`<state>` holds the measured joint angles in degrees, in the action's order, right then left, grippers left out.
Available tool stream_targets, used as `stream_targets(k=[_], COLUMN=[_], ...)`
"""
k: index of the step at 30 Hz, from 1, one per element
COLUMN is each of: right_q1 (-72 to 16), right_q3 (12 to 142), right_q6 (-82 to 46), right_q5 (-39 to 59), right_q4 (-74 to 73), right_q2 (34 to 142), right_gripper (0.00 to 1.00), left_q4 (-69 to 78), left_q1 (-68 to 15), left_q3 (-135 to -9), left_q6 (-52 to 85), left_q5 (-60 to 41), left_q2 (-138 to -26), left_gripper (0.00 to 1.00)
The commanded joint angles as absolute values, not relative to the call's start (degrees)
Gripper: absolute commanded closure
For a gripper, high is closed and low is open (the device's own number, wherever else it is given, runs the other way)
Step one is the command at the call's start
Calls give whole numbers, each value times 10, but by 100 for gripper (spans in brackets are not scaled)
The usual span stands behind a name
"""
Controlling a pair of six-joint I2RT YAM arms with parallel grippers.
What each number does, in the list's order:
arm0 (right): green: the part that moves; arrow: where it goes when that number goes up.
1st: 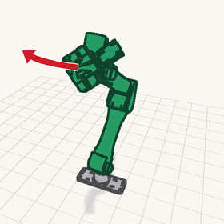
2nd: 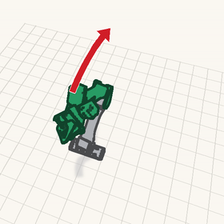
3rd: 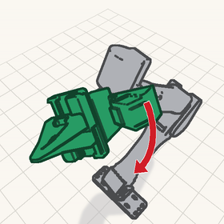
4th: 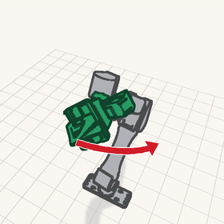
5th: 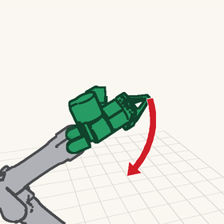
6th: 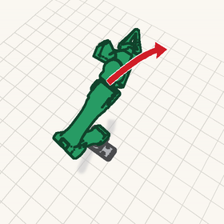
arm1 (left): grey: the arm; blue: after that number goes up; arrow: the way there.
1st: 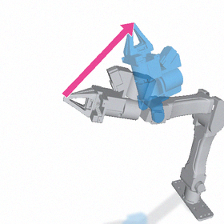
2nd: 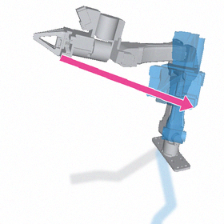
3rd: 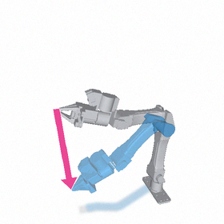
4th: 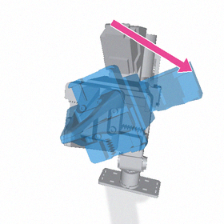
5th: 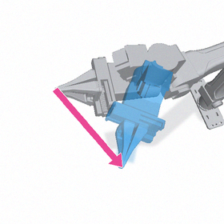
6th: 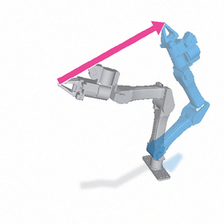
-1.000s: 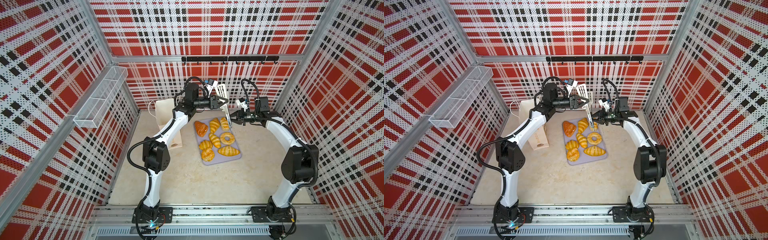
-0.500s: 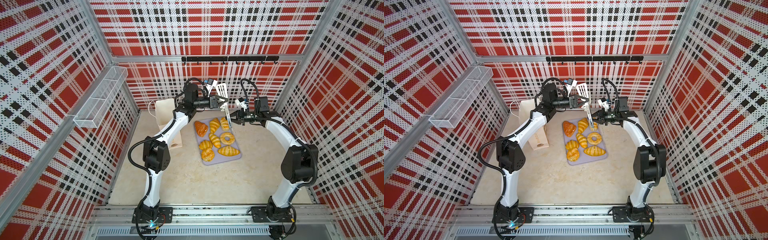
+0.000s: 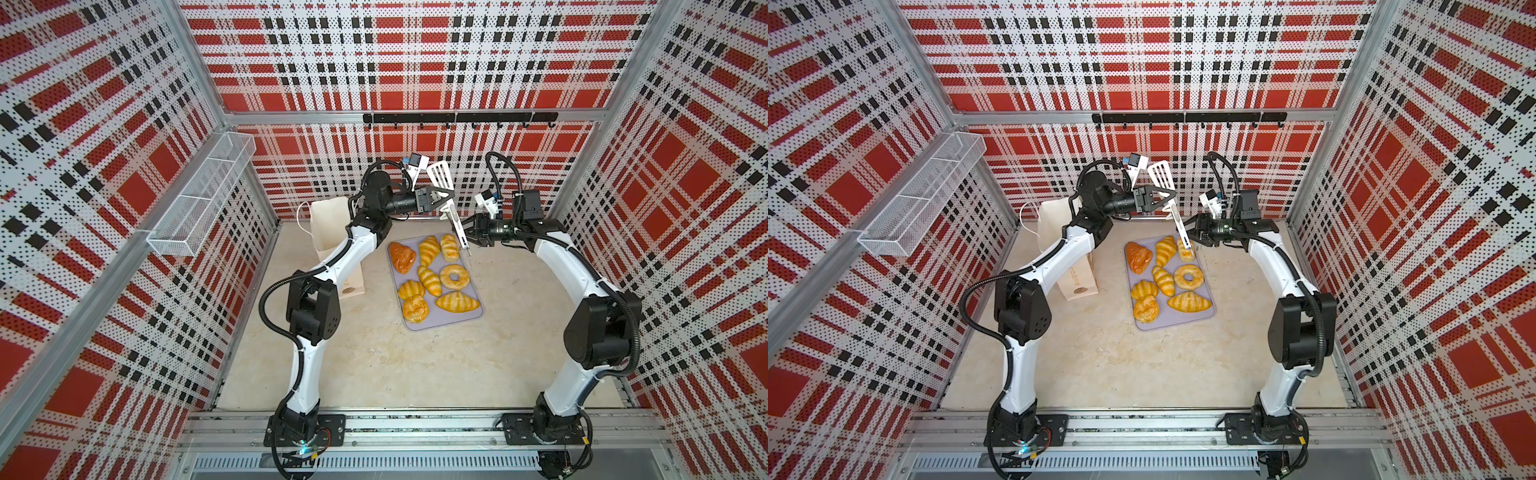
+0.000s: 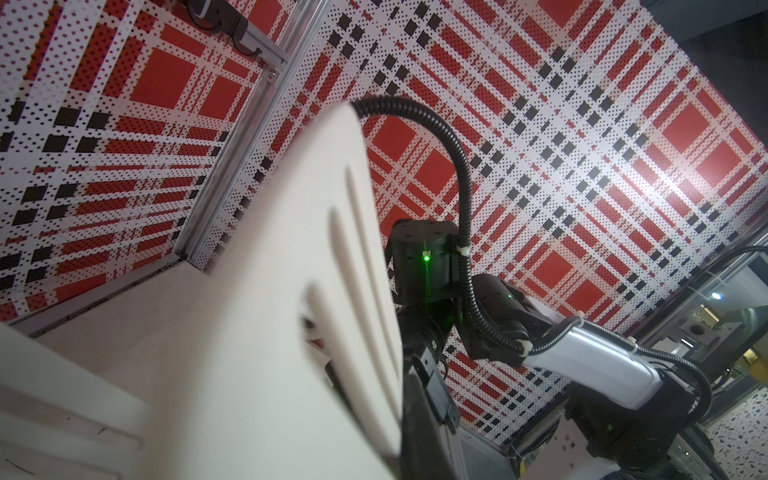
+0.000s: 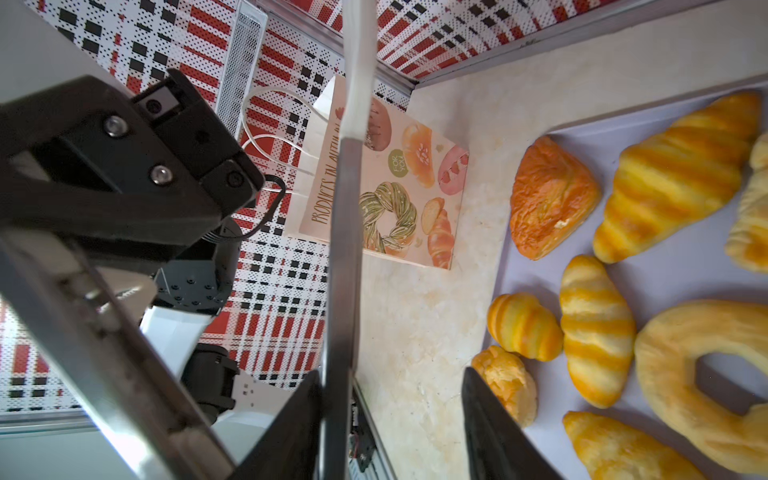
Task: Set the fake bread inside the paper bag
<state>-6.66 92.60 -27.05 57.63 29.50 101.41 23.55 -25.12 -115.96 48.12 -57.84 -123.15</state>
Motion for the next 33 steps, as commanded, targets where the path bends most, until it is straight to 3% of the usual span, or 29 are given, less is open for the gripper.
stream_targets(k=[1, 5, 18, 33], right_q1=[-44, -36, -68, -103], right_q3=[888, 861, 845, 854], right_q6=[-294, -314, -353, -444], right_q5=[554, 564, 585, 593], right_q4=[219, 176, 117, -10], right_q2=[966, 940, 923, 973], right_gripper=[32, 23, 11, 10], left_q4=[292, 294, 294, 294], left_q1=[-246, -243, -240, -259], left_q3=[-1165, -1165, -1166, -1171], left_q6=[509, 508, 502, 493], left_q5=[-586, -587, -575, -566], left_q2=[-1230, -1231, -1226, -1223], left_gripper=[100, 99, 99, 99])
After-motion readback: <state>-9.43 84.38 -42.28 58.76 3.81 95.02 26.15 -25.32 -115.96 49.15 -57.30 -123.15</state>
